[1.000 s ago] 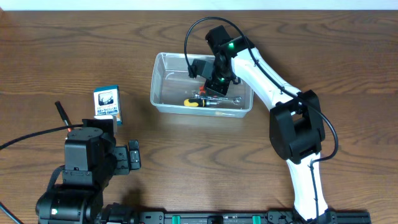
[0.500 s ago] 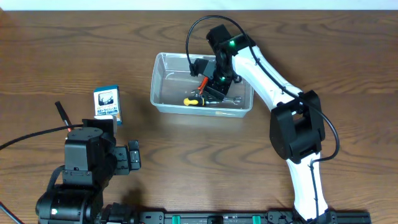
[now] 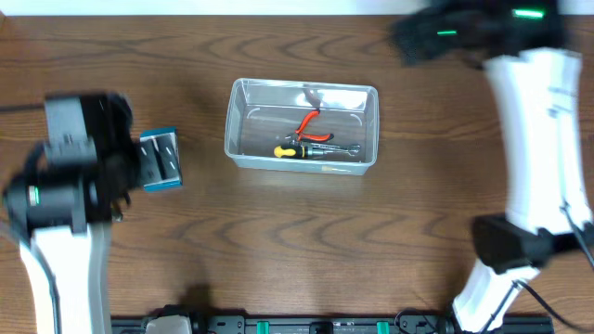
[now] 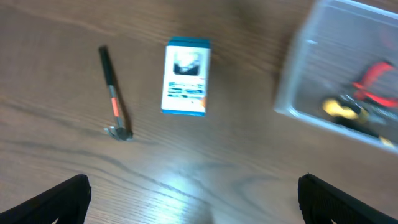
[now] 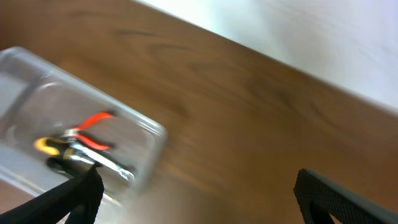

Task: Pack container
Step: 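Release the pliers and raise the right gripper away to the far right, then lower the left gripper onto the blue-white screwdriver box and grasp it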

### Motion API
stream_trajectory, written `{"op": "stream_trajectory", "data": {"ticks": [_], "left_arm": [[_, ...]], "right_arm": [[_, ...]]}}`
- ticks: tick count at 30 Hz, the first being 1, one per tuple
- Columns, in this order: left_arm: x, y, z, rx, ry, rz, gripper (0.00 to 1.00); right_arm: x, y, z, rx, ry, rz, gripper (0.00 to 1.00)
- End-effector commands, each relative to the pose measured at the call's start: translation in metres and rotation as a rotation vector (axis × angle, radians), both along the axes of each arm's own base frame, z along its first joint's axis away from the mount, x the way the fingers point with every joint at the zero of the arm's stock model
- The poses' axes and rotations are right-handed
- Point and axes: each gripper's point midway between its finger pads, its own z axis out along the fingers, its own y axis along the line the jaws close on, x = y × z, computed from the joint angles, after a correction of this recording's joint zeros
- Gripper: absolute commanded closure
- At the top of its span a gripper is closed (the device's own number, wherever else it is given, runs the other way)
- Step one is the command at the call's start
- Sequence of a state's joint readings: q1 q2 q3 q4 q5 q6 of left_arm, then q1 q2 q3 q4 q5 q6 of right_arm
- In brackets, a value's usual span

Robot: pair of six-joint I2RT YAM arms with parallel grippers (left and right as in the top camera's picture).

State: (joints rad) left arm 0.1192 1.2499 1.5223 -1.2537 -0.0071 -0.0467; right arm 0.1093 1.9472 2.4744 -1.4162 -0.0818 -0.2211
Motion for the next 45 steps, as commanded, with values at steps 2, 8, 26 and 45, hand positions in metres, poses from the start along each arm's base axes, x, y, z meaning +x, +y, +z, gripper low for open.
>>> {"op": "stream_trajectory", "data": {"ticks": [2, 8, 26, 45], "left_arm": [[0.027, 0.036, -0.039, 0.035, 0.142, 0.002, 0.02], [0.060, 0.060, -0.086, 0.025, 0.232, 0.011, 0.02], [0.099, 0.066, -0.196, -0.006, 0.416, -0.121, 0.02], [0.094, 0.048, -0.261, -0.135, 0.529, -0.169, 0.02]], "right_arm": [[-0.015, -0.063, -0.020, 0.033, 0.124, -0.212, 0.01], [-0.026, -0.093, -0.034, 0.050, 0.196, -0.282, 0.01], [-0.018, -0.093, -0.034, 0.052, 0.177, -0.280, 0.01], [-0.015, -0.094, -0.043, 0.044, 0.199, -0.271, 0.01]]}}
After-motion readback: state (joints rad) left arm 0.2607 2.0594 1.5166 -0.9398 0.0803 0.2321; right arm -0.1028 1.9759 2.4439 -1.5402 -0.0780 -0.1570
